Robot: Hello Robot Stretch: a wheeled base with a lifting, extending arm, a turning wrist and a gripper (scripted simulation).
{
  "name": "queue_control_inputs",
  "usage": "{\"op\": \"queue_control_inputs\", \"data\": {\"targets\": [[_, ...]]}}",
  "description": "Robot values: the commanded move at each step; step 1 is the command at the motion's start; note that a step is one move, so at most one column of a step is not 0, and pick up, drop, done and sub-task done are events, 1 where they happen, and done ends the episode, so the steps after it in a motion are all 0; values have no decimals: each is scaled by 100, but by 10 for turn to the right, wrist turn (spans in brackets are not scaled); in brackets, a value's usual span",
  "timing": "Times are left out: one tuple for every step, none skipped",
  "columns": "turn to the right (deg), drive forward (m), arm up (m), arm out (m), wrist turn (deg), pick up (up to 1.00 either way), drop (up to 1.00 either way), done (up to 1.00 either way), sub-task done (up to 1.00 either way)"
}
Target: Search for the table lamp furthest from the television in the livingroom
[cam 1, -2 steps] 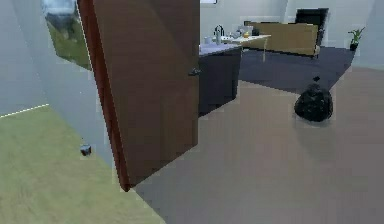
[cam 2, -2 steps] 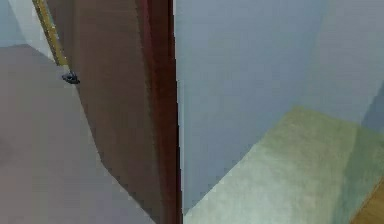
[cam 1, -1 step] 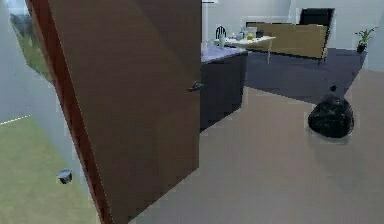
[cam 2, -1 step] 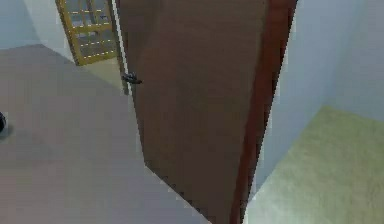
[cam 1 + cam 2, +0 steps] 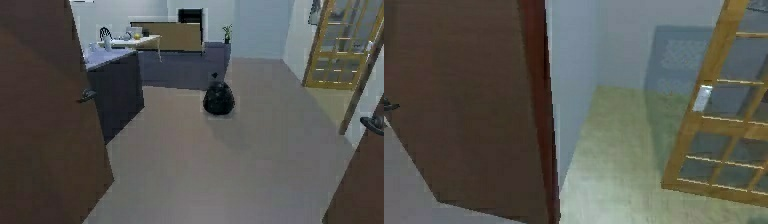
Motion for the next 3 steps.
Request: {"op": "queue_control_inputs", "data": {"targets": [[0,100,0,0,0,0,0,0,0],[0,50,0,0,0,0,0,0,0],[-180,0,0,0,0,0,0,0,0]]}}
